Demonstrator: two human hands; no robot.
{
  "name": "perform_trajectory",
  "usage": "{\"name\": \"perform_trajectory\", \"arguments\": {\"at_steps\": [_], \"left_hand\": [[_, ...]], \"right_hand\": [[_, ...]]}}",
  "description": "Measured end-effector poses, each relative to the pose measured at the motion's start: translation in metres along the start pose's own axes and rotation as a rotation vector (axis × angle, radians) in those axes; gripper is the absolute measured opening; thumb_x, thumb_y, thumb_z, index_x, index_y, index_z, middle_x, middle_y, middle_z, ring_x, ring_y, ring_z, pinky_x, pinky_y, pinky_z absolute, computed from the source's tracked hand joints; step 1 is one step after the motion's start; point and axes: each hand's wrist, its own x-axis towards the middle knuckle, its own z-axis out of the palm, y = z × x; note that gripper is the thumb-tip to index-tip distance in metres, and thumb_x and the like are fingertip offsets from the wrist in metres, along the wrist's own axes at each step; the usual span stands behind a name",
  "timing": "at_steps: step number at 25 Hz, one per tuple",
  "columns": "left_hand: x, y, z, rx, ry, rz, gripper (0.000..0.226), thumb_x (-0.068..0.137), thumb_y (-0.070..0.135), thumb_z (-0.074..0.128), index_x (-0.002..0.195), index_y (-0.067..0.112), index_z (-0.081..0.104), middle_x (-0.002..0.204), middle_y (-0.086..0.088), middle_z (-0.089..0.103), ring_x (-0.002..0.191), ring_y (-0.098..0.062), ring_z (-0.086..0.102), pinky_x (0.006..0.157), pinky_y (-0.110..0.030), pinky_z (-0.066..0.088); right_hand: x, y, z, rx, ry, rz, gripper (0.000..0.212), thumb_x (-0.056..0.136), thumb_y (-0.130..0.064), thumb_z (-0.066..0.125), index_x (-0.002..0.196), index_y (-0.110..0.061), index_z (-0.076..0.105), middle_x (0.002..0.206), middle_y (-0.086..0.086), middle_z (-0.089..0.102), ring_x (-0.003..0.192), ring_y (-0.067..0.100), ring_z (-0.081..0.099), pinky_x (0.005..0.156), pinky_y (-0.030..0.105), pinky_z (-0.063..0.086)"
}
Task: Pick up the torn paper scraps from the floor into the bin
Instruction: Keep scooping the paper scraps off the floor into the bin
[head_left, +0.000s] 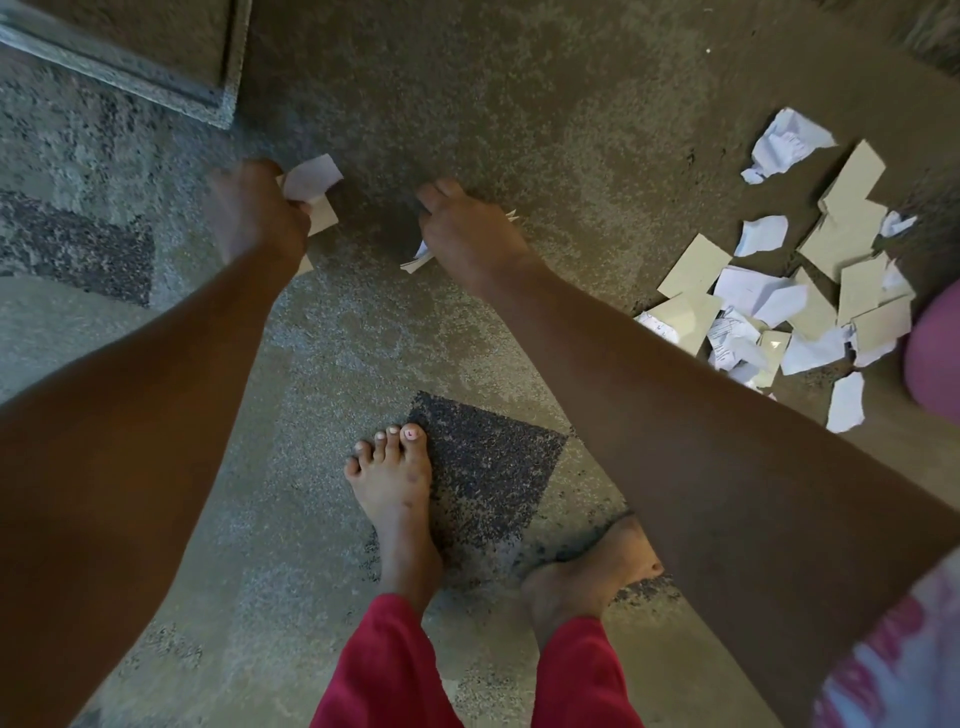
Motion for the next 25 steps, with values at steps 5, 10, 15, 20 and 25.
{"name": "perform_trajectory", "arguments": {"at_steps": [5, 10, 15, 20, 25], "left_hand": [[-0.055, 0.02, 0.013, -0.07, -0.131, 0.033, 0.025, 0.087, 0.012, 0.066, 0.111, 0.005, 0.065, 0.108, -0.023, 0.067, 0.099, -0.038, 0.065, 0.081, -0.046, 0.055], [-0.116, 0.05, 0.028, -0.112, -0.267, 0.05, 0.02, 0.087, 0.009, 0.063, 0.107, 0.008, 0.067, 0.101, -0.022, 0.069, 0.093, -0.038, 0.065, 0.069, -0.038, 0.048], [-0.157, 0.098, 0.015, -0.18, -0.289, 0.103, 0.015, 0.087, 0.008, 0.063, 0.102, 0.007, 0.065, 0.099, -0.021, 0.069, 0.091, -0.037, 0.064, 0.063, -0.034, 0.043], [-0.195, 0.159, 0.001, -0.122, -0.276, 0.252, 0.017, 0.089, 0.015, 0.064, 0.104, 0.007, 0.065, 0.101, -0.018, 0.069, 0.092, -0.034, 0.064, 0.064, -0.031, 0.039], [-0.243, 0.237, -0.005, -0.164, -0.257, 0.376, 0.02, 0.089, 0.013, 0.065, 0.107, 0.005, 0.065, 0.104, -0.018, 0.068, 0.096, -0.034, 0.063, 0.067, -0.032, 0.042]], "right_hand": [[-0.033, 0.005, 0.014, 0.084, -0.044, 0.103, 0.026, 0.087, -0.004, 0.061, 0.113, -0.001, 0.063, 0.12, 0.014, 0.057, 0.118, 0.025, 0.05, 0.089, 0.038, 0.049], [-0.129, 0.042, 0.036, 0.223, -0.045, 0.291, 0.029, 0.083, 0.0, 0.062, 0.112, 0.002, 0.062, 0.119, 0.015, 0.058, 0.115, 0.03, 0.053, 0.087, 0.039, 0.051], [-0.198, 0.064, 0.033, 0.312, 0.072, 0.457, 0.022, 0.08, -0.001, 0.064, 0.102, 0.001, 0.065, 0.108, 0.015, 0.059, 0.112, 0.032, 0.052, 0.081, 0.038, 0.05], [-0.244, 0.083, 0.016, 0.378, 0.206, 0.588, 0.018, 0.083, -0.001, 0.06, 0.1, 0.004, 0.061, 0.11, 0.019, 0.057, 0.114, 0.035, 0.049, 0.084, 0.041, 0.045], [-0.309, 0.11, -0.002, 0.441, 0.402, 0.754, 0.014, 0.084, -0.001, 0.062, 0.097, 0.004, 0.063, 0.108, 0.018, 0.058, 0.109, 0.034, 0.051, 0.078, 0.04, 0.045]]}}
